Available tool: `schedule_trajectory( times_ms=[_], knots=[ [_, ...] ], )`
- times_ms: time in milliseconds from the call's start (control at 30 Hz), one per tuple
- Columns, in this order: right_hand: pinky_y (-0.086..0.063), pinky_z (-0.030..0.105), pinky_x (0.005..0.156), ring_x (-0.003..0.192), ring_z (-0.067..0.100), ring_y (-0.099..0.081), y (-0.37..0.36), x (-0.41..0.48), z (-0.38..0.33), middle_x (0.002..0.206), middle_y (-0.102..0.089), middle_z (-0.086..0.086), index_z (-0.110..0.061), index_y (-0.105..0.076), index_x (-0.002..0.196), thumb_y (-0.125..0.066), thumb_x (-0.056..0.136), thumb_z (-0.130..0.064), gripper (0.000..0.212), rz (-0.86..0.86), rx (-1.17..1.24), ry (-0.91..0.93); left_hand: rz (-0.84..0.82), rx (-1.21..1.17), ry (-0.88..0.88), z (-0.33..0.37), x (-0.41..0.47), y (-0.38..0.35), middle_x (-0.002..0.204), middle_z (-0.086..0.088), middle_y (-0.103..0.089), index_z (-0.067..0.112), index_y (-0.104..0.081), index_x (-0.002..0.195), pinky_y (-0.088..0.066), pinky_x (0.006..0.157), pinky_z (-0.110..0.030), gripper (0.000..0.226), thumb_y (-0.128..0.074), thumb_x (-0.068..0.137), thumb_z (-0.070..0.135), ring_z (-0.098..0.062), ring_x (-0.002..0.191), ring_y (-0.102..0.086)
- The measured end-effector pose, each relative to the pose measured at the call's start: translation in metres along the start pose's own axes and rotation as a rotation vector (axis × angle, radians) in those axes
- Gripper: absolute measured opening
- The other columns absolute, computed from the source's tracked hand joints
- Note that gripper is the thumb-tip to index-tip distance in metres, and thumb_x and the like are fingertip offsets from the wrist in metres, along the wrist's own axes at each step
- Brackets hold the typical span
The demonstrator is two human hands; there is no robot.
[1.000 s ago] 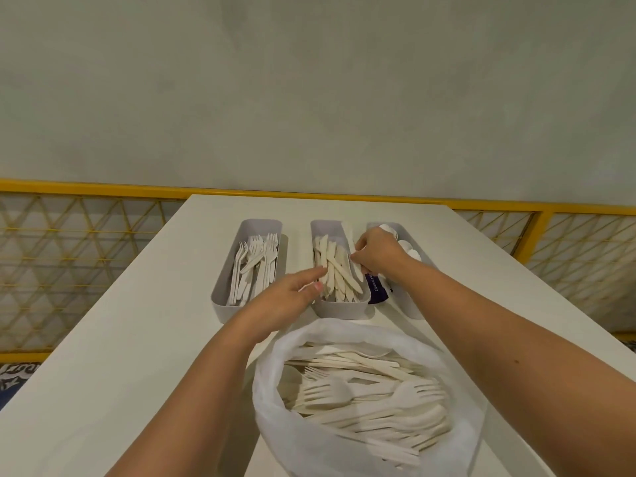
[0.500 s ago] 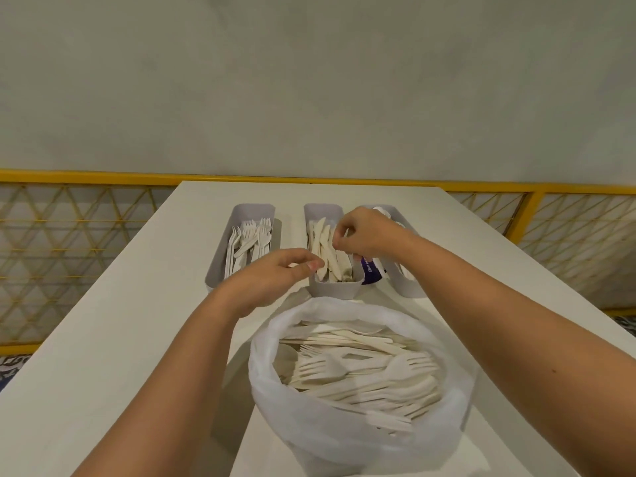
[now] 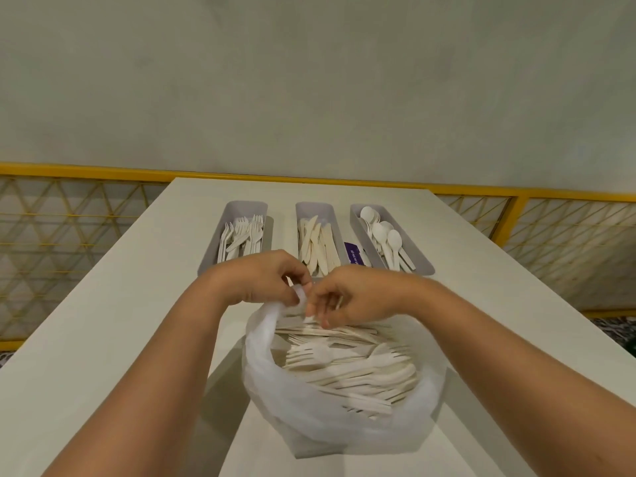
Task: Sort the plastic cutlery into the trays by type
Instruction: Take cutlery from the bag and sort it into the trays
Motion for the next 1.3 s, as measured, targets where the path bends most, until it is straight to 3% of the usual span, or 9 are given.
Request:
schedule_trajectory(
  times_ms=[167,367,567,667,767,900,1000,1167,1300],
  knots=[
    [-0.036,0.023,0.099,0.123,0.013,-0.044,-0.014,0.003,0.010,0.140,-0.042,-0.005,-0.022,-0.036,0.140,-0.059,0.090,-0.028,0.056,0.072,-0.194,-0.032,0.144,-0.042,0.008,0.001,0.000,0.015,0.065,0.008,-0.052,0.018,-0.072,0.098,-0.036,0.058,-0.021,0.026,-0.056,0.085,0.003,-0.009,0.059,-0.044],
    [-0.049,0.036,0.086,0.094,0.020,-0.056,-0.027,0.013,0.031,0.109,-0.059,0.001,-0.018,-0.050,0.121,-0.051,0.090,-0.032,0.034,-0.058,-0.221,-0.130,0.166,-0.071,0.035,-0.006,-0.001,0.019,0.085,-0.005,-0.060,0.024,-0.072,0.098,-0.041,0.068,-0.026,0.024,-0.059,0.086,0.006,-0.014,0.069,-0.050],
    [-0.032,0.029,0.061,0.065,0.014,-0.037,-0.027,0.013,0.025,0.076,-0.042,-0.001,-0.018,-0.039,0.072,-0.055,0.086,-0.027,0.023,-0.047,-0.180,-0.107,0.130,-0.073,0.044,-0.009,-0.002,0.016,0.098,-0.005,-0.064,0.025,-0.071,0.102,-0.050,0.082,-0.032,0.026,-0.060,0.087,0.007,-0.016,0.079,-0.058],
    [-0.034,0.025,0.060,0.066,0.010,-0.040,-0.022,0.008,0.022,0.075,-0.043,-0.007,-0.018,-0.049,0.088,-0.056,0.088,-0.026,0.010,-0.024,-0.153,-0.097,0.110,-0.092,0.060,-0.012,-0.003,0.016,0.095,0.001,-0.062,0.025,-0.071,0.102,-0.050,0.085,-0.032,0.026,-0.061,0.086,0.006,-0.014,0.081,-0.057],
    [-0.036,0.027,0.062,0.070,0.013,-0.045,-0.015,0.005,0.021,0.079,-0.047,-0.006,-0.012,-0.053,0.107,-0.058,0.086,-0.023,0.025,0.037,-0.123,-0.084,0.104,-0.115,0.067,-0.014,-0.005,0.019,0.083,0.016,-0.057,0.022,-0.071,0.103,-0.047,0.074,-0.024,0.026,-0.060,0.087,0.005,-0.009,0.076,-0.055],
    [-0.033,0.021,0.054,0.062,0.006,-0.041,-0.007,0.001,0.012,0.073,-0.044,-0.010,-0.017,-0.049,0.090,-0.059,0.085,-0.016,0.011,0.129,-0.147,-0.016,0.091,-0.121,0.063,-0.016,-0.008,0.021,0.085,0.016,-0.059,0.022,-0.072,0.101,-0.050,0.082,-0.030,0.027,-0.062,0.085,0.003,-0.014,0.081,-0.057],
    [-0.030,0.025,0.055,0.061,0.010,-0.039,-0.001,-0.003,0.009,0.069,-0.041,-0.008,-0.023,-0.040,0.075,-0.056,0.088,-0.017,0.021,0.158,-0.146,0.007,0.095,-0.116,0.059,-0.018,-0.010,0.022,0.093,0.011,-0.062,0.021,-0.072,0.100,-0.051,0.088,-0.034,0.029,-0.062,0.084,0.000,-0.020,0.088,-0.059],
    [-0.041,0.010,0.061,0.072,-0.003,-0.051,0.008,-0.015,0.011,0.080,-0.055,-0.015,-0.031,-0.041,0.086,-0.048,0.096,-0.017,0.019,0.120,0.039,0.005,0.114,-0.155,0.052,-0.021,-0.012,0.025,0.100,0.002,-0.066,0.019,-0.068,0.105,-0.051,0.088,-0.031,0.030,-0.062,0.084,-0.001,-0.022,0.099,-0.061],
    [-0.044,0.004,0.070,0.078,0.000,-0.060,0.025,-0.021,0.010,0.088,-0.065,0.000,-0.012,-0.048,0.103,-0.042,0.099,-0.011,0.007,0.223,0.306,0.052,0.110,-0.226,0.010,-0.014,-0.013,0.026,0.103,0.000,-0.067,0.021,-0.070,0.103,-0.050,0.093,-0.038,0.025,-0.060,0.087,0.003,-0.025,0.099,-0.062]
  ],
)
Point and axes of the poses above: each hand's wrist, its own x-axis towards the middle knuckle, its own y-axis out of the back of the hand, z = x × y, the point moved 10 cm from there along x, towards the middle knuckle
